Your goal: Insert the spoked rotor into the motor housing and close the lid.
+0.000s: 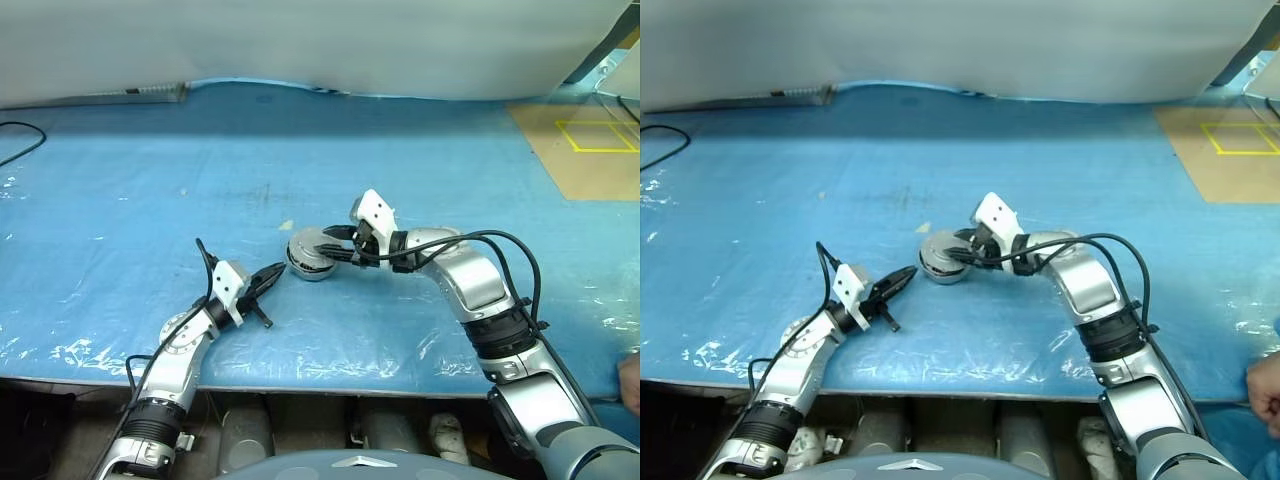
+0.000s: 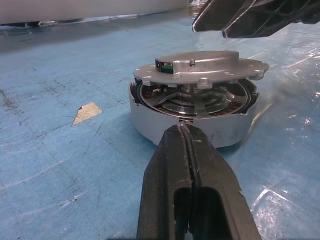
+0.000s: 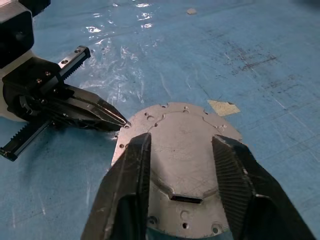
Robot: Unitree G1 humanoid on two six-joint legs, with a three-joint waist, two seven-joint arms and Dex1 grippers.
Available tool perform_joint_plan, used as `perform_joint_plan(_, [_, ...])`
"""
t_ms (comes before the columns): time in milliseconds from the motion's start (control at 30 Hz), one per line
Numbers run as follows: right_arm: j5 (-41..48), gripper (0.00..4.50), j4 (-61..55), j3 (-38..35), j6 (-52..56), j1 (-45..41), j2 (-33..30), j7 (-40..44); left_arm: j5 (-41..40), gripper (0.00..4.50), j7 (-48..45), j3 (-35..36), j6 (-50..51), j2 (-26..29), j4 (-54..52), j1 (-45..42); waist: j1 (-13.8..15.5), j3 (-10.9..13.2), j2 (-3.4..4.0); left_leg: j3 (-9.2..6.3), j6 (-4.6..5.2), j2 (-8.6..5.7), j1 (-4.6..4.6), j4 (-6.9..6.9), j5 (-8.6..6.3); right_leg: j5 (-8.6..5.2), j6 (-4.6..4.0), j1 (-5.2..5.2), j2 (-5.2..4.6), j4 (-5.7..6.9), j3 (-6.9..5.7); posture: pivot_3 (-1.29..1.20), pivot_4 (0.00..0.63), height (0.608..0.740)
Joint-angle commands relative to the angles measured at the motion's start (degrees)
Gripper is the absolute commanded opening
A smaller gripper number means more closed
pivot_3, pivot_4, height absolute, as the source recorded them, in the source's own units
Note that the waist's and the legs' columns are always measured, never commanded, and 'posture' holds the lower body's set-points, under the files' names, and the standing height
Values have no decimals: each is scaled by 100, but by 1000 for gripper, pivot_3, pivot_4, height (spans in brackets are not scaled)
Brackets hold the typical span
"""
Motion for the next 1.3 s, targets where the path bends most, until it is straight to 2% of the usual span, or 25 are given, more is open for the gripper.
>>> perform_joint_plan(33, [-6,3318,-212,86,-127,16,40,-36,-35,0,-40,60,-97,16,-50,-46,0,0,0,0,0,0,0,0,0,0,0,0,0,0,0,0,150,740])
perform_joint_plan(133, [-182,4363,7,154,-282,33,202,-310,-44,0,-62,62,-98,27,-66,-33,-4,0,0,0,0,0,0,0,0,0,0,0,0,0,0,0,150,740])
perform_joint_plan(167, [-215,4439,68,165,-321,29,231,-360,-45,0,-67,64,-96,28,-65,-36,-5,0,0,0,0,0,0,0,0,0,0,0,0,0,0,0,150,740])
perform_joint_plan(700, [-42,4439,119,-49,-194,-12,261,-435,-40,0,-52,106,-100,33,-66,-25,-2,0,0,0,-1,-1,0,-1,0,0,0,0,0,0,0,0,150,740])
perform_joint_plan(1033, [428,4439,-295,-656,151,421,-353,-188,-42,0,-46,128,-99,51,-81,-8,15,0,0,0,0,-1,1,0,0,1,1,1,0,0,1,0,150,740])
perform_joint_plan(1300, [564,4439,-430,-919,132,688,-603,-197,-47,0,-94,139,-85,79,-38,-67,-2,0,0,0,0,-2,4,0,0,0,1,3,0,0,2,0,150,740])
